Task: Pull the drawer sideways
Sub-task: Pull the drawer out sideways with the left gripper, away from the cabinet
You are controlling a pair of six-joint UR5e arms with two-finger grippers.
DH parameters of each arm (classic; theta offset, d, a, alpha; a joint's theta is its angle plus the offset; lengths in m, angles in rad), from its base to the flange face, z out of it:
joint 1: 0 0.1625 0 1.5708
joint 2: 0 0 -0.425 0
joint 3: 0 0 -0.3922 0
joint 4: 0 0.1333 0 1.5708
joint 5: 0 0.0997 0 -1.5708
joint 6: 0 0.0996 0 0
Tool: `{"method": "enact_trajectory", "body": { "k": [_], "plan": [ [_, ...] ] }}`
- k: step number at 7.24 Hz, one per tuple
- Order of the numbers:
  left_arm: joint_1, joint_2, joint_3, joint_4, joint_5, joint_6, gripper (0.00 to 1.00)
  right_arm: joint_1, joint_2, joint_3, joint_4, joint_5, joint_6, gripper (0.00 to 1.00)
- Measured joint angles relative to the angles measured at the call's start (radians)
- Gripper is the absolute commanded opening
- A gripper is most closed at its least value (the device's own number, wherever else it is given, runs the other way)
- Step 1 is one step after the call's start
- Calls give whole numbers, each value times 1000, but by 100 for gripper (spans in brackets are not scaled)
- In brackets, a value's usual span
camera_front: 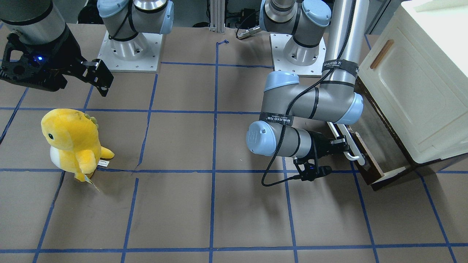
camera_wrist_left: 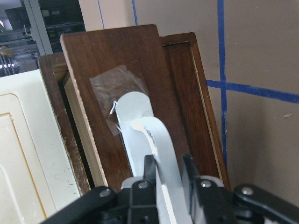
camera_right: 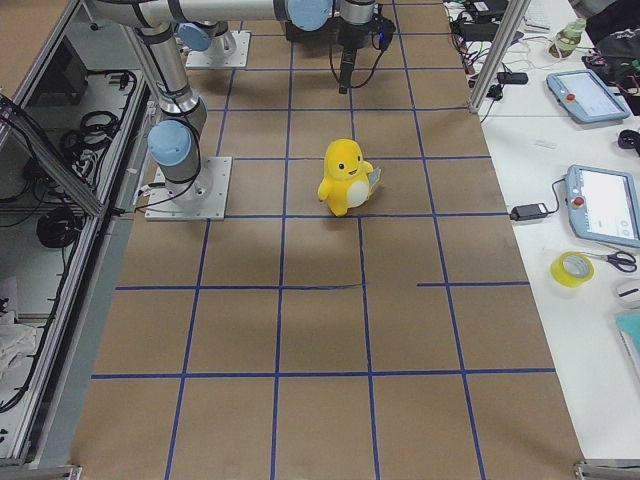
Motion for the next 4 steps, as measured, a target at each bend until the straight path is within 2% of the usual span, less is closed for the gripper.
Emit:
{"method": "enact_trajectory", "body": {
  "k": [3,4],
  "plan": [
    [-1,0,2,4,-4,0,20,0,0,0,0,0,0,100],
    [-1,0,4,4,-4,0,63,0,0,0,0,0,0,100]
  ]
}}
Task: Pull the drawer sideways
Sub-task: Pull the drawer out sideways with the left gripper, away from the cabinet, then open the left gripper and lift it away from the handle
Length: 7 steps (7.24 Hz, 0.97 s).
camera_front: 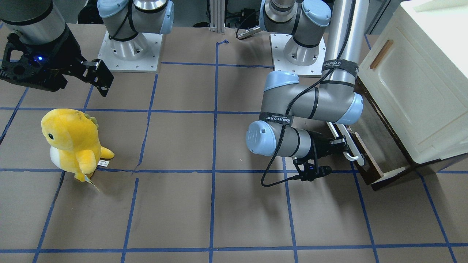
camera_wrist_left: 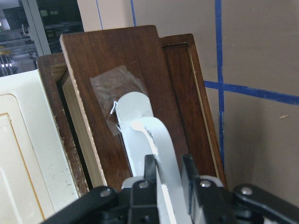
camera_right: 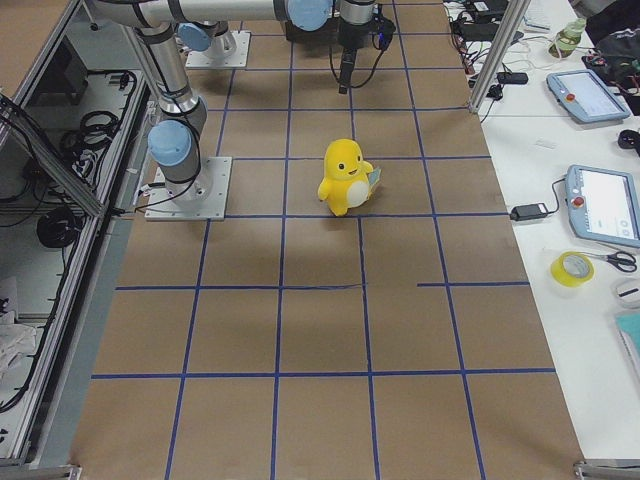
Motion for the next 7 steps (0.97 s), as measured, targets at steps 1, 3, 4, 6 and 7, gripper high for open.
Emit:
{"method": "enact_trajectory", "body": {
  "k": [1,3,4,6,7],
  "plan": [
    [-2,0,3,0,4,3,82,0,0,0,0,0,0,100],
    [-4,12,6,1,7,53,92,0,0,0,0,0,0,100],
    [-4,21,15,3,-5,73,92,0,0,0,0,0,0,100],
    [-6,61,79,8,-143,164,92,0,0,0,0,0,0,100],
    [-5,100,134,8,-265,246,92,0,0,0,0,0,0,100]
  ]
}}
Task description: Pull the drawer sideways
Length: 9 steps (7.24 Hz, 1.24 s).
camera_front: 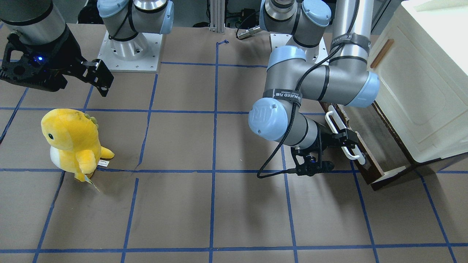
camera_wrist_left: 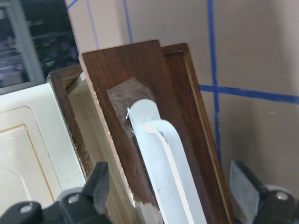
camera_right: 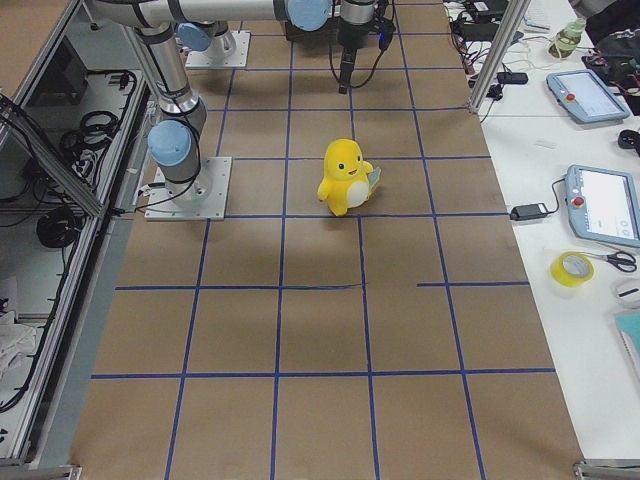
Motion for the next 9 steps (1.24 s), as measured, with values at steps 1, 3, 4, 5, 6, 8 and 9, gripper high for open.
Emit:
{"method": "enact_trajectory", "body": {
  "k": [1,3,4,5,6,8,9],
  "plan": [
    [10,47,50,0,-137,77,92,0,0,0,0,0,0,100],
    [83,167,97,-3,-400,177,92,0,0,0,0,0,0,100],
    [146,237,100,-11,-518,227,92,0,0,0,0,0,0,100],
    [198,302,95,-25,-607,261,92,0,0,0,0,0,0,100],
    [224,354,80,-37,-652,282,92,0,0,0,0,0,0,100],
    [248,399,28,-16,-680,303,91,0,0,0,0,0,0,100],
    [252,408,13,-6,-684,305,91,-1,0,0,0,0,0,100]
  ]
}}
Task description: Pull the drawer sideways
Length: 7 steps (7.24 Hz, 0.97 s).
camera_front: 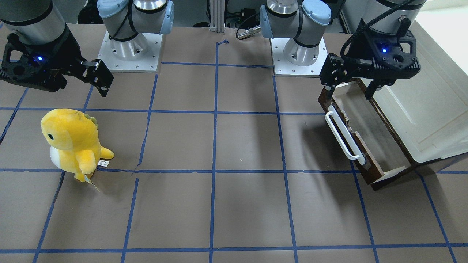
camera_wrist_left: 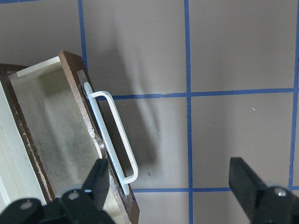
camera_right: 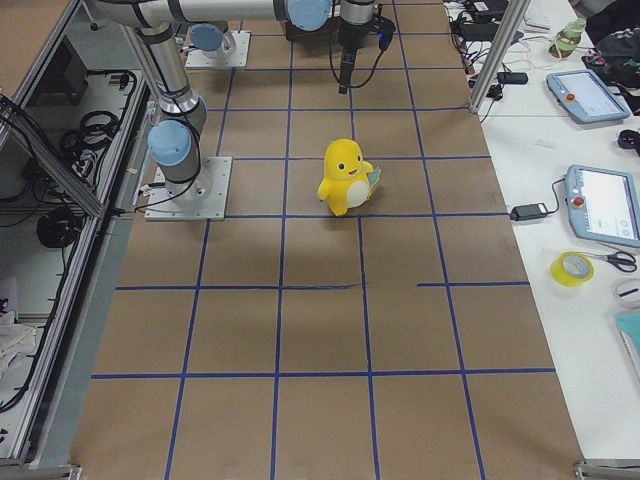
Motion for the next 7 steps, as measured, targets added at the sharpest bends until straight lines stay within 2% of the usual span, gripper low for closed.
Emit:
{"method": "enact_trajectory", "body": {
  "k": [7],
  "plan": [
    [2,8,-10,13,-13,-9,90,1,0,0,0,0,0,100]
  ]
}}
